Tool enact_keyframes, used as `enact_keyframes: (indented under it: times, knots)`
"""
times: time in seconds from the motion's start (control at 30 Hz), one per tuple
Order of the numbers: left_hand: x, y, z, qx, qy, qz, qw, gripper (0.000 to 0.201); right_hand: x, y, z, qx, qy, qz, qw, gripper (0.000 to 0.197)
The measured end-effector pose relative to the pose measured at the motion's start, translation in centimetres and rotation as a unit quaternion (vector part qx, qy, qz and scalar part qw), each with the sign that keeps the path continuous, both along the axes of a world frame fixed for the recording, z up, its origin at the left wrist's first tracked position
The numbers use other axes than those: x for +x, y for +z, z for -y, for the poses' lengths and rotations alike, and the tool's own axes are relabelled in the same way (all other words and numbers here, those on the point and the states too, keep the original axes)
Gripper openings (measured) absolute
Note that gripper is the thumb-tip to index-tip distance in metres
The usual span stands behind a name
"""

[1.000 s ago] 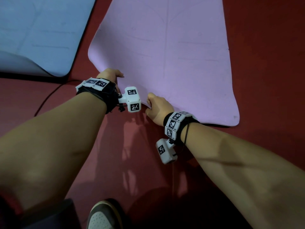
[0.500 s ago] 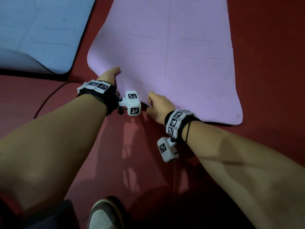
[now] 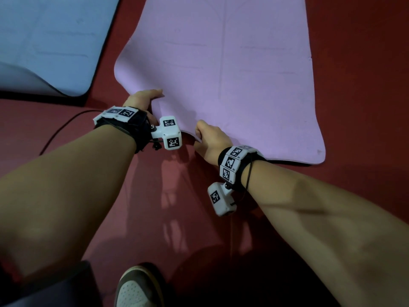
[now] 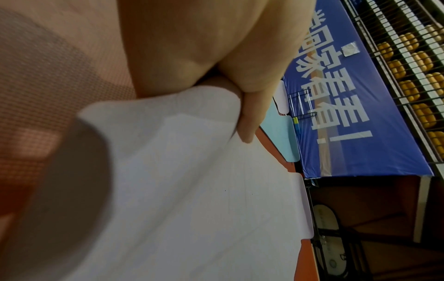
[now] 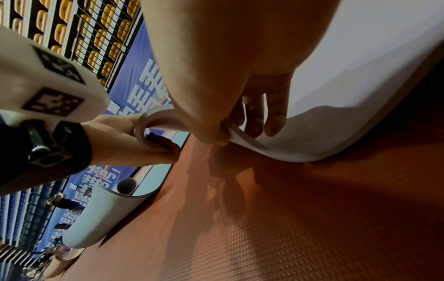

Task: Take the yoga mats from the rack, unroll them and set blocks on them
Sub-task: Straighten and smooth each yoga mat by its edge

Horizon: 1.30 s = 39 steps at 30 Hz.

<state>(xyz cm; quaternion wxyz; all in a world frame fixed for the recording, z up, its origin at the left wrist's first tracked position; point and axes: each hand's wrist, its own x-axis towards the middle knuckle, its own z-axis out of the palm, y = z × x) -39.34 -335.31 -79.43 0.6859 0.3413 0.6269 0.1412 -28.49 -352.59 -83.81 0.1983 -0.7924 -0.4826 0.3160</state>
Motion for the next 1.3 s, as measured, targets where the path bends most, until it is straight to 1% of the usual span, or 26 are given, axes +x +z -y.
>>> enact_keyframes:
  times: [0.1, 0.17, 0.2, 0.27, 0.3, 0.37, 0.4, 0.47, 0.5, 0.53, 0.57, 0.6, 0.63, 0.67, 0.7, 0.73, 0.8, 0.83, 0.93, 1.03, 1.1, 1.17, 1.2, 1.23, 1.27, 1.3]
  knots:
    - [-0.2, -3.3, -2.8, 0.002, -0.012, -0.056, 0.998, 0.061, 0.0, -0.3, 0.0, 0.002, 0.004, -0.007, 1.000, 0.019]
    - [-0.5, -7.3, -5.7, 0.016, 0.000, -0.062, 0.998, 0.072, -0.1, -0.4, 0.0, 0.005, 0.005, -0.006, 1.000, 0.019]
    - [-0.8, -8.2, -6.1, 0.019, 0.006, -0.063, 0.998, 0.081, -0.1, -0.4, 0.1, 0.010, 0.010, -0.003, 1.000, 0.019]
    - [-1.3, -7.9, -5.2, 0.026, 0.014, -0.084, 0.996, 0.110, -0.3, -0.5, 0.6, 0.023, 0.029, 0.000, 0.999, 0.022]
    - [-1.5, -7.7, -4.7, 0.045, 0.022, -0.097, 0.994, 0.115, -0.5, -0.7, 1.0, 0.030, 0.042, 0.003, 0.999, 0.022]
    - [-2.4, -7.9, -4.5, 0.084, 0.047, -0.142, 0.985, 0.111, -0.8, -1.4, 1.7, 0.036, 0.069, 0.017, 0.997, 0.022]
    - [-2.9, -8.5, -4.7, 0.101, 0.072, -0.174, 0.977, 0.114, -0.9, -1.9, 2.0, 0.039, 0.082, 0.027, 0.995, 0.022]
    - [-3.5, -7.3, -3.1, 0.135, 0.064, -0.262, 0.954, 0.127, -1.0, -3.0, 2.6, 0.048, 0.104, 0.065, 0.991, 0.023]
    - [-3.5, -5.5, -1.3, 0.144, 0.027, -0.295, 0.944, 0.124, -1.1, -3.5, 2.8, 0.054, 0.112, 0.090, 0.988, 0.023]
    - [-3.0, -3.1, 0.9, 0.139, -0.025, -0.291, 0.946, 0.108, -1.0, -3.8, 3.0, 0.068, 0.117, 0.113, 0.984, 0.023]
    - [-2.8, -2.3, 2.3, 0.123, -0.089, -0.286, 0.946, 0.084, -0.9, -4.1, 3.2, 0.086, 0.119, 0.132, 0.980, 0.023]
    - [-2.5, -2.6, 3.1, 0.120, -0.126, -0.303, 0.937, 0.067, -0.7, -4.3, 3.4, 0.104, 0.117, 0.150, 0.976, 0.022]
    - [-2.5, -3.2, 3.8, 0.144, -0.146, -0.361, 0.910, 0.064, -0.4, -4.4, 3.7, 0.113, 0.112, 0.171, 0.972, 0.021]
    - [-2.6, -3.6, 4.3, 0.190, -0.162, -0.426, 0.869, 0.068, 0.0, -4.6, 3.9, 0.118, 0.102, 0.191, 0.969, 0.021]
    - [-2.9, -4.4, 4.5, 0.231, -0.203, -0.466, 0.829, 0.071, 0.4, -4.7, 4.2, 0.118, 0.088, 0.207, 0.967, 0.022]
    - [-3.0, -5.3, 4.8, 0.252, -0.249, -0.475, 0.806, 0.070, 0.8, -4.9, 4.6, 0.112, 0.076, 0.216, 0.967, 0.024]
    - [-3.1, -7.4, 5.6, 0.235, -0.361, -0.457, 0.778, 0.065, 1.4, -5.2, 5.3, 0.093, 0.068, 0.220, 0.969, 0.032]
    - [-3.1, -8.0, 6.2, 0.225, -0.391, -0.457, 0.766, 0.065, 1.6, -5.3, 5.5, 0.085, 0.070, 0.218, 0.970, 0.036]
    - [-2.0, -8.0, 7.2, 0.221, -0.402, -0.475, 0.751, 0.065, 1.6, -5.2, 5.4, 0.061, 0.078, 0.204, 0.974, 0.042]
    - [-0.7, -7.7, 7.1, 0.220, -0.426, -0.503, 0.719, 0.066, 1.8, -5.0, 5.0, 0.041, 0.081, 0.193, 0.977, 0.045]
    - [-0.3, -7.7, 7.3, 0.246, -0.438, -0.499, 0.706, 0.067, 2.4, -4.8, 4.8, 0.004, 0.105, 0.177, 0.979, 0.057]
    - [0.2, -7.6, 8.0, 0.298, -0.473, -0.506, 0.657, 0.059, 3.2, -4.3, 4.9, -0.039, 0.148, 0.162, 0.975, 0.076]
    - [0.4, -7.4, 8.2, 0.318, -0.490, -0.508, 0.633, 0.056, 3.7, -4.1, 5.0, -0.051, 0.172, 0.167, 0.969, 0.083]
    - [0.8, -6.9, 8.5, 0.339, -0.499, -0.507, 0.616, 0.055, 4.2, -3.8, 5.3, -0.058, 0.194, 0.184, 0.962, 0.086]
    - [1.1, -6.6, 8.6, 0.350, -0.506, -0.498, 0.611, 0.055, 4.8, -3.6, 5.5, -0.062, 0.213, 0.208, 0.953, 0.087]
    - [1.3, -6.5, 8.7, 0.353, -0.516, -0.482, 0.614, 0.056, 5.3, -3.4, 5.9, -0.067, 0.221, 0.235, 0.944, 0.086]
